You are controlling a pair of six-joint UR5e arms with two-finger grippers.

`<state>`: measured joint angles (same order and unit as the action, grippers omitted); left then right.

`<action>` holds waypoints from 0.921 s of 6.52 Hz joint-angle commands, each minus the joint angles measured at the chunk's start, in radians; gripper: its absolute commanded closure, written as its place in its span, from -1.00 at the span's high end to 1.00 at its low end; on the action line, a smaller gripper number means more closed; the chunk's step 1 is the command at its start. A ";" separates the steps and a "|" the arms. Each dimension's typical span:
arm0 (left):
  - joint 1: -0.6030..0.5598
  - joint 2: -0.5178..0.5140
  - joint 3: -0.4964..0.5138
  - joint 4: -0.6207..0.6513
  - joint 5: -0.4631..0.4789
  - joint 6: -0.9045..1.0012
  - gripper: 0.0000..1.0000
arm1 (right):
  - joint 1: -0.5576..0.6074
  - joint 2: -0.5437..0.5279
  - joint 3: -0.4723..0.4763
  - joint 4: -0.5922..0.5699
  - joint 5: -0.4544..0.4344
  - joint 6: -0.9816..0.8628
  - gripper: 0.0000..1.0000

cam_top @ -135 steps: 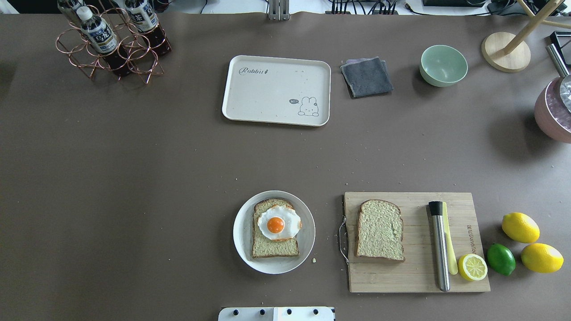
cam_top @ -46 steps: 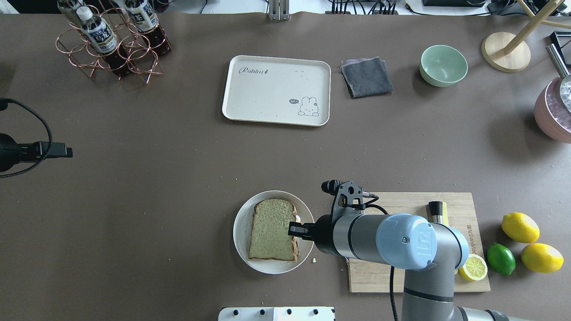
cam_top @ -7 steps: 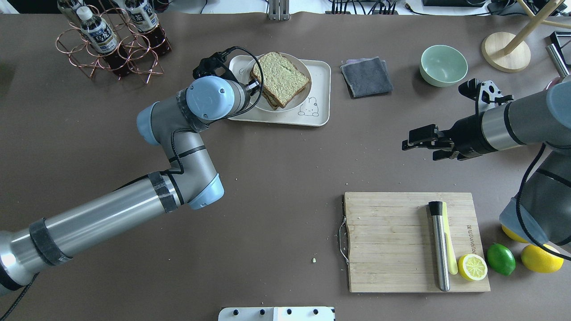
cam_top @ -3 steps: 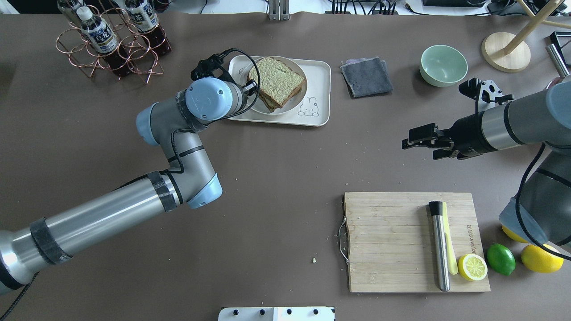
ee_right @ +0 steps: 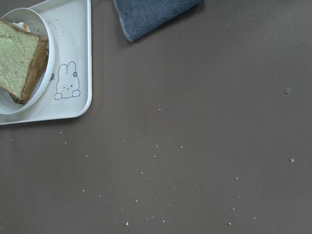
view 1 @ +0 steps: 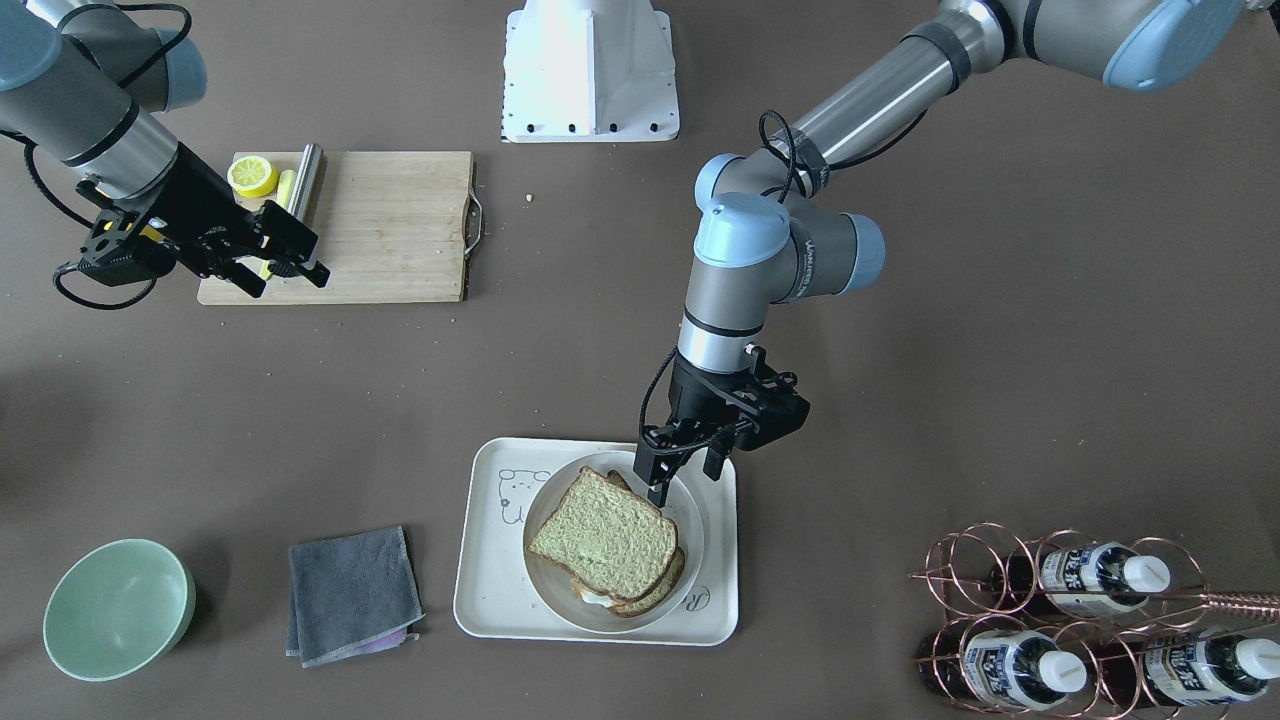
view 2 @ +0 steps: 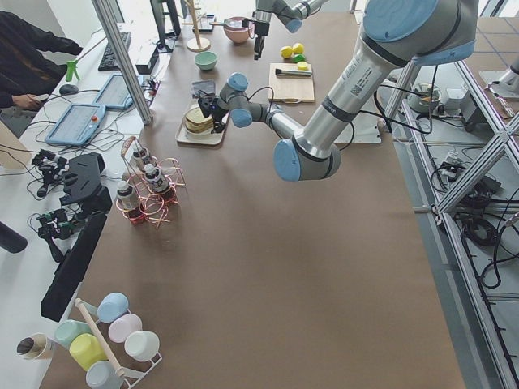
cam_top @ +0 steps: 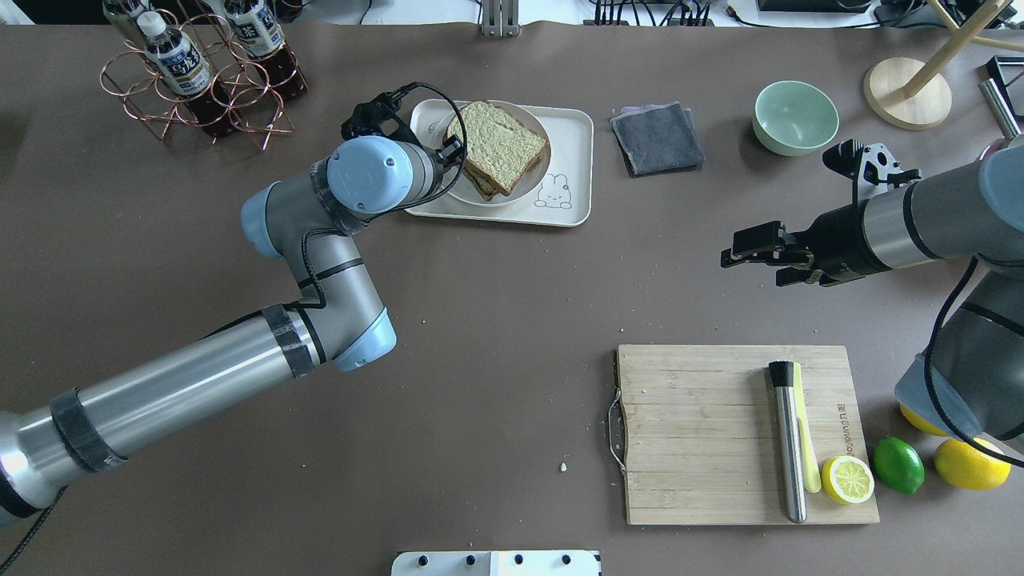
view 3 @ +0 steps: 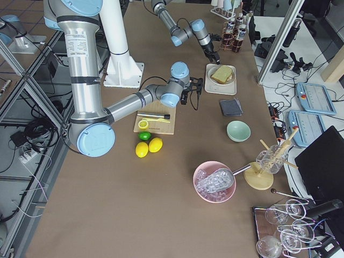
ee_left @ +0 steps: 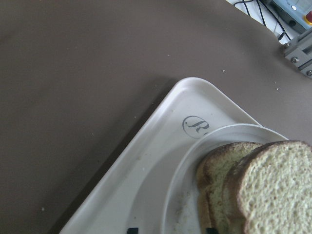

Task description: Make sandwich and place on tray

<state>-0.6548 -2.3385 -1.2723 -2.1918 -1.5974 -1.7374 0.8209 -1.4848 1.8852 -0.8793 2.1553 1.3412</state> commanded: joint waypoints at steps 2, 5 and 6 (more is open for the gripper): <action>-0.008 0.256 -0.456 0.254 -0.047 0.174 0.94 | 0.081 -0.003 -0.015 -0.017 0.015 -0.057 0.99; -0.075 0.287 -0.732 0.699 -0.055 0.494 0.94 | 0.257 -0.020 -0.023 -0.327 0.052 -0.514 0.99; -0.145 0.336 -0.739 0.704 -0.137 0.632 0.94 | 0.330 -0.026 -0.023 -0.459 0.052 -0.735 0.99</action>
<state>-0.7352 -2.0427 -1.9880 -1.5251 -1.6740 -1.2437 1.0710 -1.5044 1.8627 -1.1935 2.2048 0.8366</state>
